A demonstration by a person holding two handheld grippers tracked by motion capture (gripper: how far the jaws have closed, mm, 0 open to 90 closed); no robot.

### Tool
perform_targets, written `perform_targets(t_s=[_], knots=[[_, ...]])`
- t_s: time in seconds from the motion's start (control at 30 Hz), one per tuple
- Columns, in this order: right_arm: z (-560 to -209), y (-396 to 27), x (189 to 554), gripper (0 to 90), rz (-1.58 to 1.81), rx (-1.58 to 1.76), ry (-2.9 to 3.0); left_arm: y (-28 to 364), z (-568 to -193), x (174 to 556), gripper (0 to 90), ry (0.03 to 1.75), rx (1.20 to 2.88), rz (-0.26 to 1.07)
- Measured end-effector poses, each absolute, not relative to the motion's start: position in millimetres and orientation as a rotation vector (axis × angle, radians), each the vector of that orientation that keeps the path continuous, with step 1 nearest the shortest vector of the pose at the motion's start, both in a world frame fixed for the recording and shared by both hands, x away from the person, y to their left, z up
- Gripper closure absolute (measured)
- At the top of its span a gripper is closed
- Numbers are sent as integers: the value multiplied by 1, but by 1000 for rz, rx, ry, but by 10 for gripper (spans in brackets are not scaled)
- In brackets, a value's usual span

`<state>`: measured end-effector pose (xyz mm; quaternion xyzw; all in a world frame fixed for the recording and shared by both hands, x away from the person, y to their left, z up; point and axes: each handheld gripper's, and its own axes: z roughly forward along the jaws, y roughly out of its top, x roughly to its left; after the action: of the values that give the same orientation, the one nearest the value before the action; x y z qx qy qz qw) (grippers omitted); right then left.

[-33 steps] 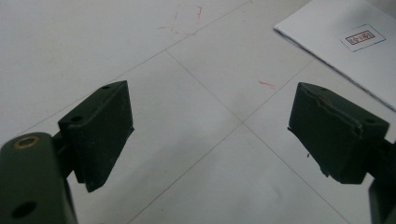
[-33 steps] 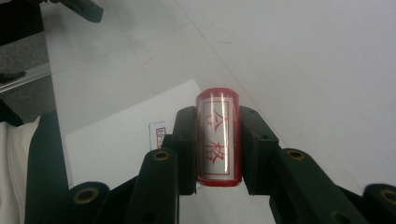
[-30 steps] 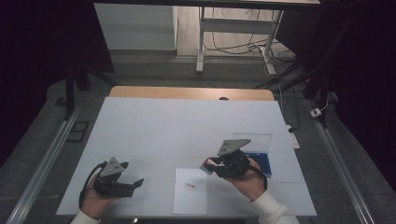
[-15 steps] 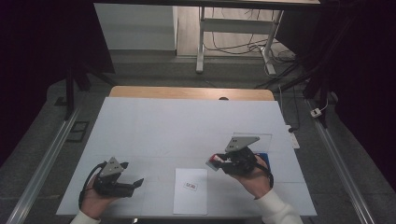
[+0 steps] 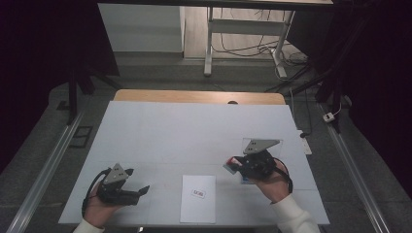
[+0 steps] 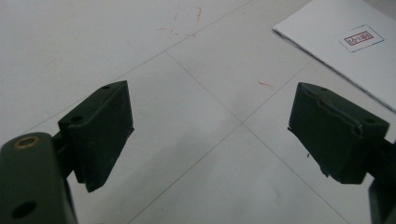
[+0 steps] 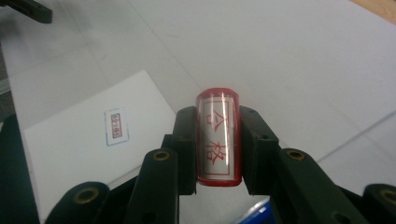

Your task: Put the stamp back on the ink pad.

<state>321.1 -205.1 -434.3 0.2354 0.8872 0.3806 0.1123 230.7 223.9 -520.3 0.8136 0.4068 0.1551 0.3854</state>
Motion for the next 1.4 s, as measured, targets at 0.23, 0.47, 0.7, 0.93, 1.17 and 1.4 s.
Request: perform_targets(t_s=[0.23,0.47,0.7,0.93,1.17,1.4], knots=[[-435,-224,329,700,1051,742,2587,224,-520,231,136,1036,2073,393],[-437,-242,334,700,998,795,2570,223,-521,231,137,1036,2076,398],[-437,-256,338,700,961,839,2558,223,-519,229,137,1033,2071,398],[-437,-270,341,700,930,880,2538,223,-520,230,137,1031,2076,397],[-438,-277,343,700,908,911,2534,223,-520,230,138,1031,2079,399],[-440,-281,344,699,853,937,2543,223,-520,230,138,1031,2081,398]])
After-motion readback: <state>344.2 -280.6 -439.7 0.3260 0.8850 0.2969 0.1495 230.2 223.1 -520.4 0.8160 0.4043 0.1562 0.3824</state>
